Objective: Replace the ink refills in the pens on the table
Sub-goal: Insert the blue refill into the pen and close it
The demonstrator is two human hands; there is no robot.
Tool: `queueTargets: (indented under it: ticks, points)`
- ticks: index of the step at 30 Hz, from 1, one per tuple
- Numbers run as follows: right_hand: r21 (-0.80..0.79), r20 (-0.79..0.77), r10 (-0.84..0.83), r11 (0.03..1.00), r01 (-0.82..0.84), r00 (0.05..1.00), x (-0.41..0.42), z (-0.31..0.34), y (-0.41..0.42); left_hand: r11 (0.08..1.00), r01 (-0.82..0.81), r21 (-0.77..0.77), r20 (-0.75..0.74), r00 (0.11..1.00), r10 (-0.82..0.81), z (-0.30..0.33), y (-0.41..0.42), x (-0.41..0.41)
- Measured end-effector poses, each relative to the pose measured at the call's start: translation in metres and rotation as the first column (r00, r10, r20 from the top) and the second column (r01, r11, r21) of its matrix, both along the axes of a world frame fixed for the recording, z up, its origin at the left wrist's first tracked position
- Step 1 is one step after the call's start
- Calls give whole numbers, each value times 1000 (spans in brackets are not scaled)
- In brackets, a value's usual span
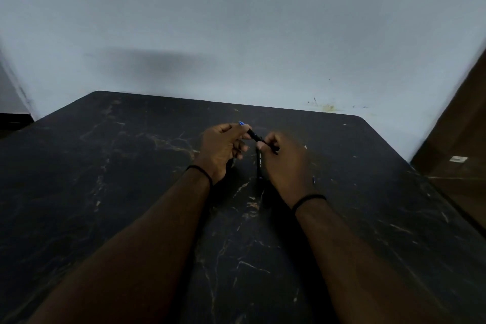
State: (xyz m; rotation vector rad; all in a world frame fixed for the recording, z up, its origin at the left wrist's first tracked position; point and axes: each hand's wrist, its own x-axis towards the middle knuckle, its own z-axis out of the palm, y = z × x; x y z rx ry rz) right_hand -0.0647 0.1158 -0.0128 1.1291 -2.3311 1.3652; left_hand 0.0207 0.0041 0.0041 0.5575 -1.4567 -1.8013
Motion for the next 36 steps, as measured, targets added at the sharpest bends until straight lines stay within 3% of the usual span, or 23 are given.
queueTargets:
  ticks: [3,7,15,19,25,32,36]
  points:
    - [63,-47,-27,998,30,999,-1,3,0,1000,-6,-9,4,1000,6,0,0,0]
    - [3,24,23,1000,-23,999,2,1,0,1000,-8,-3,-4,1000,8,-1,0,0]
    - [-18,-21,-15,1000,15,1000,-2,-3,-3,1000,19,8,-23,1000,-19,-1,-3,0]
    - [61,-24,36,998,-34,999,1,2,1,999,37,33,-35,999,-36,-4,-7,0]
    - [5,306,140,989,-149,942,16,17,6,997,67,42,-40,997,-66,-7,-12,-1]
    - [-20,180,107,994,-105,978,18,17,9,998,20,62,-39,999,-18,-7,-12,-1]
    - [79,172,105,990,-120,979,13,16,9,998,45,48,-49,998,-42,-8,-13,-3]
